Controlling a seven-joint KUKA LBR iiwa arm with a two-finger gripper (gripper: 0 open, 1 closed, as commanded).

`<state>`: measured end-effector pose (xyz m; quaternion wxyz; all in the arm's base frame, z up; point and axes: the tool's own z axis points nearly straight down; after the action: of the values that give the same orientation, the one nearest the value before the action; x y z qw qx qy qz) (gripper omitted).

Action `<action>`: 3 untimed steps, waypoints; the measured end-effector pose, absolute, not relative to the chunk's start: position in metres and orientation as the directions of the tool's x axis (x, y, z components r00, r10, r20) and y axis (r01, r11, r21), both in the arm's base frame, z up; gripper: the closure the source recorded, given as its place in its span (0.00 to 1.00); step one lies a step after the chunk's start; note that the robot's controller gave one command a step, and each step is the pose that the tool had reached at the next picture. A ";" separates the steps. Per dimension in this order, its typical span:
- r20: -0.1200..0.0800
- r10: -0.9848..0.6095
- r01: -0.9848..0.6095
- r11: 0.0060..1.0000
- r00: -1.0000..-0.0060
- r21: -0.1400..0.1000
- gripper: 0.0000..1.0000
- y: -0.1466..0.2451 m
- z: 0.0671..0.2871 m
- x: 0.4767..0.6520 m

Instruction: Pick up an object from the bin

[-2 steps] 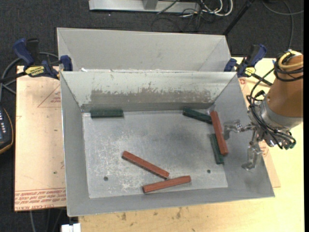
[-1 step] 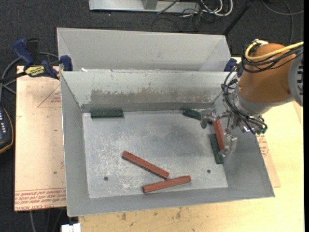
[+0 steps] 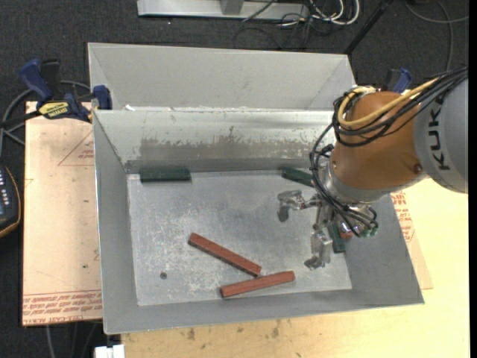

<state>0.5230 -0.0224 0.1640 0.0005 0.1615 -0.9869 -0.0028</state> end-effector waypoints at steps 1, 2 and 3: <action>0.002 -0.515 -0.515 0.857 -0.857 0.005 0.00 0.030 0.095 0.499; 0.000 -0.411 -0.411 0.912 -0.912 0.002 0.00 0.059 0.080 0.500; -0.001 -0.409 -0.409 0.912 -0.912 0.001 1.00 0.058 0.081 0.500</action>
Offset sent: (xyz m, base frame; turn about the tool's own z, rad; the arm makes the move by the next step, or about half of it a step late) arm -0.0231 0.0497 -0.0666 -0.2159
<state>0.5001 0.0581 0.0810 -0.0006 0.2093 -0.9778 -0.0007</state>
